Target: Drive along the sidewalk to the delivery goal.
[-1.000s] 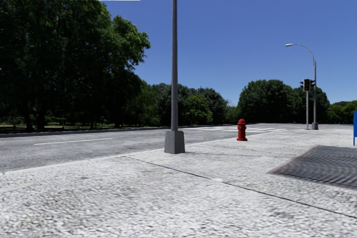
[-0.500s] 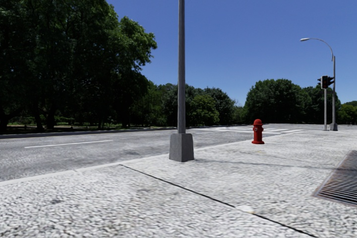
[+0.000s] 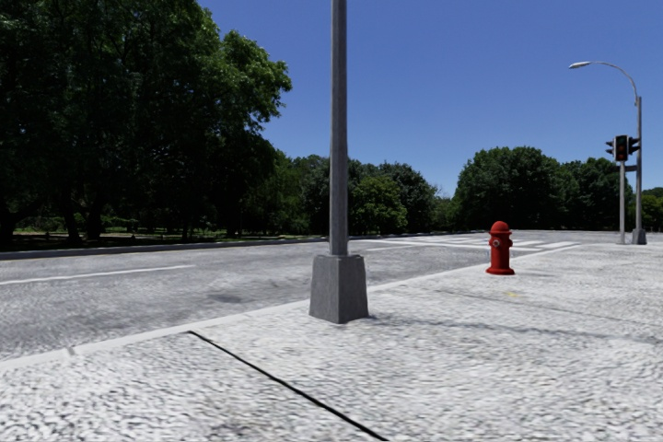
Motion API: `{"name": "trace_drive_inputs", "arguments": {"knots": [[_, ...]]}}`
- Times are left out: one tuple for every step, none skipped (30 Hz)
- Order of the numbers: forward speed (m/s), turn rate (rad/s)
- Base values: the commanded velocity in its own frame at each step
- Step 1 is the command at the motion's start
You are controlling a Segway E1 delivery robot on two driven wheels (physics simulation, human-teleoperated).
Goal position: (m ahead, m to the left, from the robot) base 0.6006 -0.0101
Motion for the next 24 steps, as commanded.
{"name": "trace_drive_inputs", "arguments": {"knots": [[1.52,0.32],[1.52,0.32],[1.52,0.38],[1.52,0.4],[1.52,0.37],[1.52,0.16],[1.52,0.03],[1.52,0.03],[1.52,0.0],[1.51,0.0],[1.44,0.0],[1.34,0.0],[1.23,0.0],[0.94,0.0],[0.62,0.0],[0.0,0.0],[0.0,0.0],[0.0,0.0],[0.0,0.0],[0.0,0.0],[0.0,0.0],[0.0,0.0],[0.0,0.0],[0.0,0.0]]}}
